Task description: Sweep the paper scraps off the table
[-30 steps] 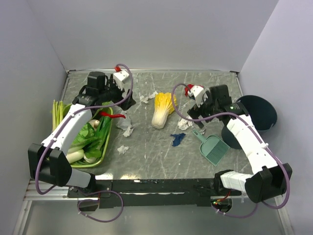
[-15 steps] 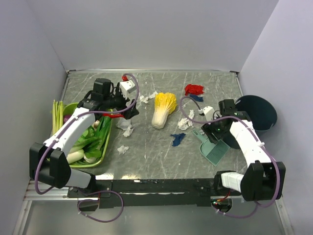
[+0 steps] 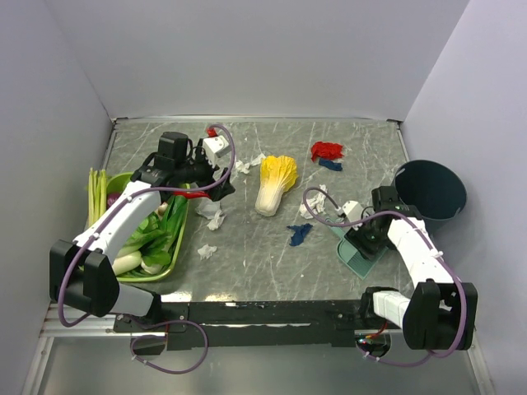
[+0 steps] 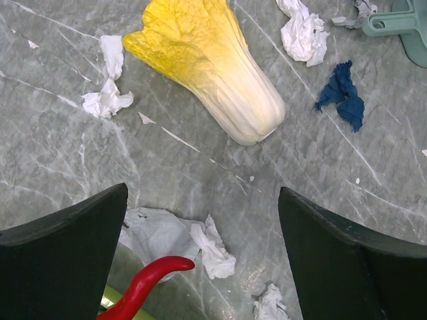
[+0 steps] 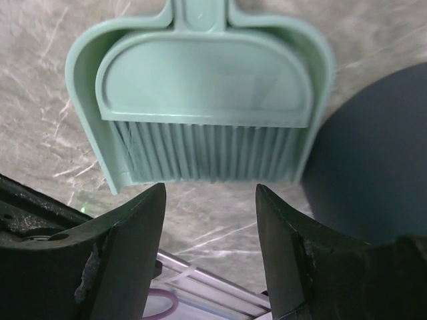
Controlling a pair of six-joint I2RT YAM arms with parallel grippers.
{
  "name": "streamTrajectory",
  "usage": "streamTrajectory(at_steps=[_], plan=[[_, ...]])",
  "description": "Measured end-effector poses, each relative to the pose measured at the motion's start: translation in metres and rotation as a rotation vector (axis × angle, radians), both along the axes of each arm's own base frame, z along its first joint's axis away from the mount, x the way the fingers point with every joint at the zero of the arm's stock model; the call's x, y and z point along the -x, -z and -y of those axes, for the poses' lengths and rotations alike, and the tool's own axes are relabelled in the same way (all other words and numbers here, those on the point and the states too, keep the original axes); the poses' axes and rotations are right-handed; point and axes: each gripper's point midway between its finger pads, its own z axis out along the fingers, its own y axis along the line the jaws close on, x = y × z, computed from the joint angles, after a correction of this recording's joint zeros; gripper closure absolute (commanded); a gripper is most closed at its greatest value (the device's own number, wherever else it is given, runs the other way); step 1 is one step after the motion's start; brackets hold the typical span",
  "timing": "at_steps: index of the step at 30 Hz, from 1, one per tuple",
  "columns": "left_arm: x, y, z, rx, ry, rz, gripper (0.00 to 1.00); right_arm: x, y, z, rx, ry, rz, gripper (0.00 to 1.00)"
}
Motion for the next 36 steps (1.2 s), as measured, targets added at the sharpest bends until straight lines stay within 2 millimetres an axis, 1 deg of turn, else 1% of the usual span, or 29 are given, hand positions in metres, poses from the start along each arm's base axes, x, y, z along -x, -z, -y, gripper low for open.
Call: streamTrajectory(at_steps=[3, 8, 12, 13, 15, 17, 18, 19, 21, 22, 25, 28, 30, 36], plan=[[0.001, 0.002, 0.000, 0.000, -0.002, -0.007, 0.01, 0.006, 0.006, 0.000, 0.002, 0.000, -0.020, 0.38], [0.003, 0.007, -0.001, -0.003, -0.004, -0.021, 0.02, 0.008, 0.012, 0.002, 0.010, 0.001, -0.014, 0.39], [0.003, 0.007, -0.001, -0.002, -0.011, -0.024, 0.02, 0.015, 0.028, 0.004, 0.024, 0.000, -0.030, 0.41], [0.002, 0.007, -0.001, -0.001, -0.011, -0.024, 0.02, 0.017, 0.031, 0.004, 0.027, -0.002, -0.036, 0.44], [0.002, 0.007, 0.000, 0.001, -0.013, -0.023, 0.02, 0.022, 0.039, 0.005, 0.032, -0.006, -0.046, 0.46], [0.002, 0.007, 0.000, 0.002, -0.014, -0.023, 0.02, 0.023, 0.044, 0.006, 0.038, -0.009, -0.050, 0.50], [0.002, 0.007, 0.000, 0.003, -0.014, -0.025, 0.02, 0.023, 0.046, 0.007, 0.043, -0.011, -0.051, 0.53], [0.003, 0.007, 0.001, 0.003, -0.013, -0.025, 0.02, 0.022, 0.048, 0.008, 0.045, -0.012, -0.044, 0.63], [0.003, 0.007, 0.002, 0.003, -0.010, -0.025, 0.01, 0.019, 0.049, 0.008, 0.047, -0.014, -0.031, 0.76], [0.003, 0.007, 0.002, 0.003, -0.009, -0.025, 0.01, 0.017, 0.050, 0.008, 0.048, -0.014, -0.023, 0.88], [0.004, 0.007, 0.003, 0.003, -0.007, -0.025, 0.01, 0.013, 0.050, 0.008, 0.048, -0.013, -0.001, 0.99], [0.004, 0.007, 0.004, 0.004, -0.005, -0.025, 0.01, 0.011, 0.043, 0.008, 0.048, -0.022, 0.038, 1.00], [0.005, 0.006, 0.005, 0.005, -0.004, -0.026, 0.01, 0.011, 0.031, 0.007, 0.043, -0.040, 0.076, 1.00], [-0.001, -0.006, 0.015, 0.035, 0.002, -0.008, 0.01, 0.004, -0.033, -0.003, 0.004, -0.084, 0.214, 1.00]])
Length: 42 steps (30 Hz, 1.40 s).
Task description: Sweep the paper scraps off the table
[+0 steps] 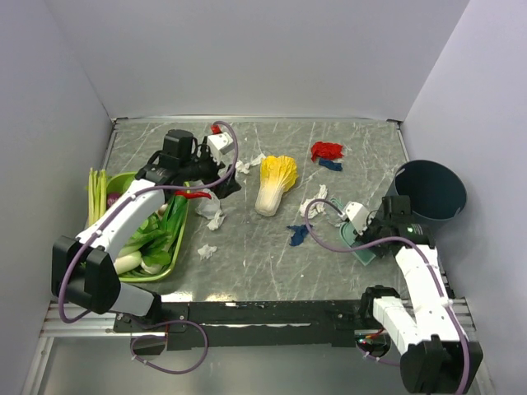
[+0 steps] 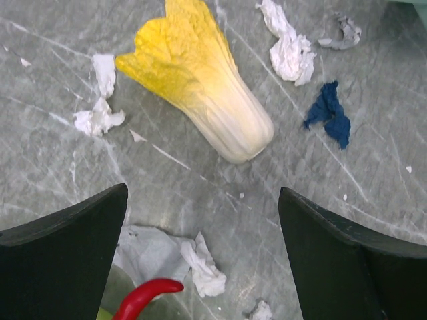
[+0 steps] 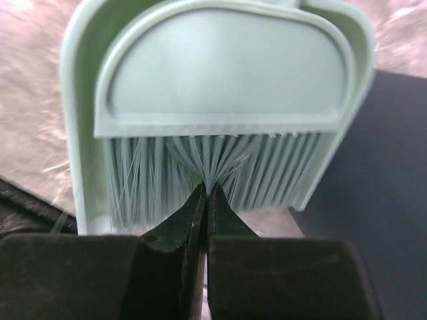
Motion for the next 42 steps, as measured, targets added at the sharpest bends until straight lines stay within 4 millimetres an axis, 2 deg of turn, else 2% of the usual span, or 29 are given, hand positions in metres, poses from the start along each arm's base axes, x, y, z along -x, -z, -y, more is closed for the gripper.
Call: streamTrajectory(at_steps=[3, 7, 10, 13, 15, 16, 17, 18, 21, 22, 24, 26, 27, 28, 29, 31, 32, 36, 38, 40, 42], plan=[[-0.002, -0.002, 0.006, 0.014, 0.008, 0.004, 0.01, 0.011, -0.007, -0.005, -0.023, -0.010, 0.015, 1.00], [-0.001, 0.004, 0.013, 0.013, 0.024, -0.012, 0.02, 0.035, 0.011, -0.007, -0.034, -0.009, -0.056, 1.00], [0.000, 0.007, 0.017, 0.008, 0.037, -0.030, 0.02, 0.045, 0.011, -0.016, -0.087, -0.018, -0.120, 1.00], [0.003, 0.008, 0.020, 0.010, 0.051, -0.035, 0.02, 0.042, -0.007, -0.028, -0.153, -0.032, -0.145, 1.00], [0.004, 0.007, 0.021, 0.014, 0.057, -0.036, 0.02, 0.028, -0.030, -0.036, -0.196, -0.045, -0.105, 1.00], [0.005, 0.007, 0.022, 0.017, 0.061, -0.037, 0.02, 0.021, -0.035, -0.038, -0.204, -0.052, -0.082, 1.00], [0.005, 0.007, 0.022, 0.018, 0.063, -0.036, 0.02, 0.017, -0.031, -0.038, -0.201, -0.059, -0.081, 1.00], [0.005, 0.006, 0.023, 0.021, 0.067, -0.035, 0.02, 0.023, -0.018, -0.037, -0.187, -0.057, -0.115, 1.00], [0.007, 0.006, 0.026, 0.021, 0.075, -0.036, 0.01, 0.052, 0.001, -0.034, -0.176, -0.047, -0.249, 1.00], [0.007, 0.007, 0.026, 0.019, 0.077, -0.034, 0.01, 0.052, -0.003, -0.033, -0.173, -0.047, -0.251, 1.00], [0.008, 0.007, 0.026, 0.017, 0.079, -0.033, 0.02, 0.039, -0.036, -0.033, -0.172, -0.051, -0.176, 1.00], [0.008, 0.007, 0.027, 0.016, 0.081, -0.031, 0.02, 0.006, -0.083, -0.035, -0.179, -0.070, -0.003, 1.00], [0.008, 0.007, 0.027, 0.016, 0.082, -0.031, 0.02, -0.006, -0.092, -0.036, -0.181, -0.079, 0.053, 1.00], [0.008, 0.006, 0.027, 0.017, 0.083, -0.031, 0.02, -0.013, -0.094, -0.037, -0.182, -0.089, 0.089, 1.00], [0.008, 0.006, 0.027, 0.018, 0.083, -0.032, 0.02, -0.010, -0.087, -0.038, -0.183, -0.098, 0.079, 1.00], [0.009, 0.007, 0.028, 0.016, 0.087, -0.032, 0.01, 0.012, -0.066, -0.040, -0.190, -0.096, -0.027, 1.00], [0.010, 0.006, 0.029, 0.015, 0.091, -0.031, 0.01, 0.019, -0.061, -0.041, -0.195, -0.094, -0.069, 1.00], [0.012, 0.007, 0.033, 0.009, 0.108, -0.021, 0.02, 0.027, -0.056, -0.042, -0.185, -0.132, -0.060, 1.00], [0.013, 0.007, 0.033, 0.007, 0.111, -0.020, 0.01, 0.045, -0.044, -0.042, -0.183, -0.140, -0.115, 1.00], [0.013, 0.007, 0.033, 0.005, 0.113, -0.020, 0.02, 0.050, -0.053, -0.045, -0.198, -0.136, -0.131, 1.00], [0.013, 0.008, 0.034, 0.004, 0.114, -0.021, 0.02, 0.039, -0.072, -0.049, -0.223, -0.139, -0.088, 1.00]])
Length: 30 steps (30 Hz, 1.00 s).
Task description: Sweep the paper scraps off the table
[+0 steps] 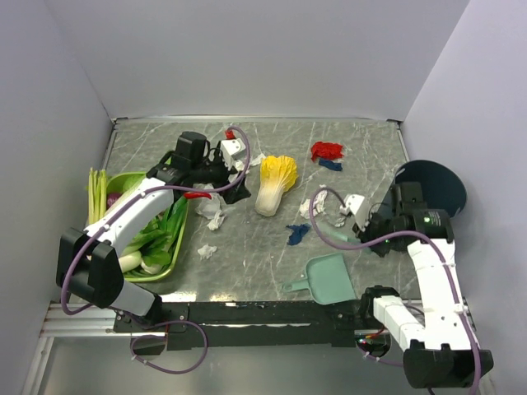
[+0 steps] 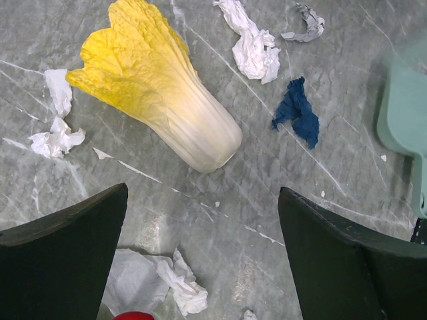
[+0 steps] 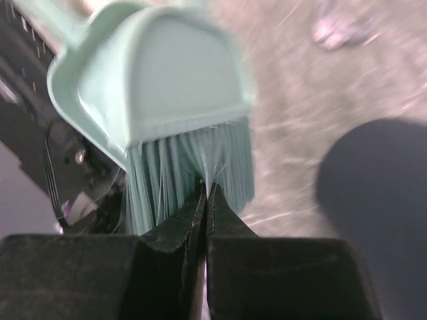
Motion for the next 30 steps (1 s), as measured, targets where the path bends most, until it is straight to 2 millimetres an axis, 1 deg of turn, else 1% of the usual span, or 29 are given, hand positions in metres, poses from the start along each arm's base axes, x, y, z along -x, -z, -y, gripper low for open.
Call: streamTrajectory(at_steps=[2, 3, 8, 12, 15, 20, 24, 26, 28, 30], plan=[[0.000, 0.001, 0.000, -0.001, 0.001, -0.003, 0.02, -0.013, -0.012, -0.005, -0.032, 0.005, 0.025, 1.00], [0.000, 0.002, 0.001, -0.001, 0.002, -0.004, 0.01, -0.015, -0.013, -0.008, -0.046, 0.002, 0.025, 1.00], [0.003, 0.005, 0.004, -0.008, 0.023, -0.008, 0.03, -0.018, -0.008, -0.022, -0.077, -0.027, -0.016, 1.00], [0.008, 0.004, 0.006, -0.002, 0.073, 0.005, 0.07, -0.020, -0.009, -0.037, -0.115, -0.072, -0.041, 1.00], [0.021, -0.005, 0.011, 0.011, 0.182, 0.063, 0.05, -0.027, -0.015, -0.052, -0.165, -0.102, -0.071, 1.00], [0.037, -0.031, 0.021, 0.022, 0.344, 0.236, 0.06, -0.044, -0.034, -0.077, -0.225, -0.170, -0.068, 1.00], [0.036, -0.050, 0.037, 0.001, 0.457, 0.352, 0.07, -0.065, -0.055, -0.104, -0.294, -0.218, -0.071, 1.00], [0.034, -0.053, 0.044, -0.009, 0.486, 0.394, 0.06, -0.076, -0.064, -0.116, -0.324, -0.233, -0.072, 1.00], [0.036, -0.051, 0.048, -0.023, 0.512, 0.422, 0.06, -0.089, -0.073, -0.130, -0.356, -0.248, -0.079, 1.00], [0.038, -0.049, 0.051, -0.028, 0.529, 0.441, 0.07, -0.098, -0.077, -0.142, -0.379, -0.264, -0.082, 1.00]])
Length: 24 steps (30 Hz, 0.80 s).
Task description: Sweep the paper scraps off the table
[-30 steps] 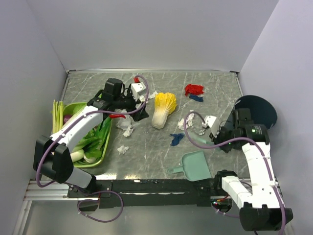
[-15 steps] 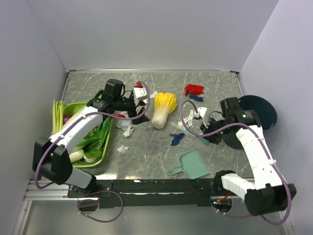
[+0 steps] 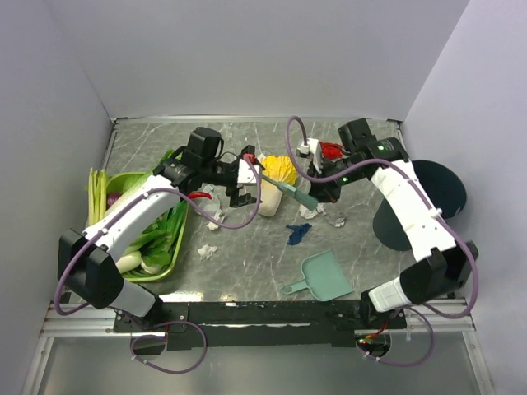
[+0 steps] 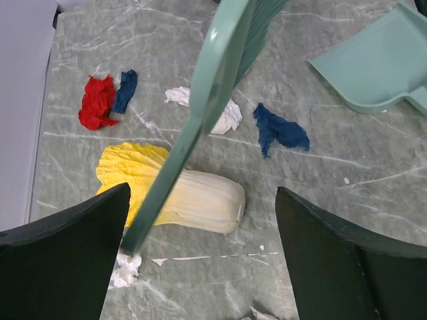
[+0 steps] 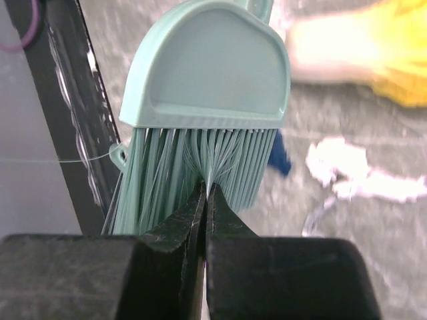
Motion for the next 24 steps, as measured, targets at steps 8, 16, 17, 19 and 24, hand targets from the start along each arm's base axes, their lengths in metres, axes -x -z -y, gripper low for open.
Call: streamTrajectory(at_steps=[8, 16, 17, 19, 24], plan=[[0.003, 0.001, 0.006, -0.026, 0.052, 0.077, 0.19, -0.021, 0.007, -0.030, -0.011, -0.024, -0.074, 1.00], [-0.003, -0.007, 0.011, -0.020, 0.079, 0.130, 0.70, -0.048, 0.007, -0.052, -0.022, 0.018, -0.101, 1.00], [-0.004, -0.009, 0.012, -0.018, 0.078, 0.128, 0.84, -0.051, 0.006, -0.054, -0.023, 0.027, -0.110, 1.00], [-0.007, -0.017, 0.014, -0.011, 0.077, 0.145, 0.99, -0.059, 0.002, -0.060, -0.028, 0.049, -0.107, 1.00], [-0.015, -0.027, 0.010, -0.002, 0.015, 0.136, 0.99, -0.084, -0.016, -0.064, -0.035, 0.136, -0.044, 0.23]])
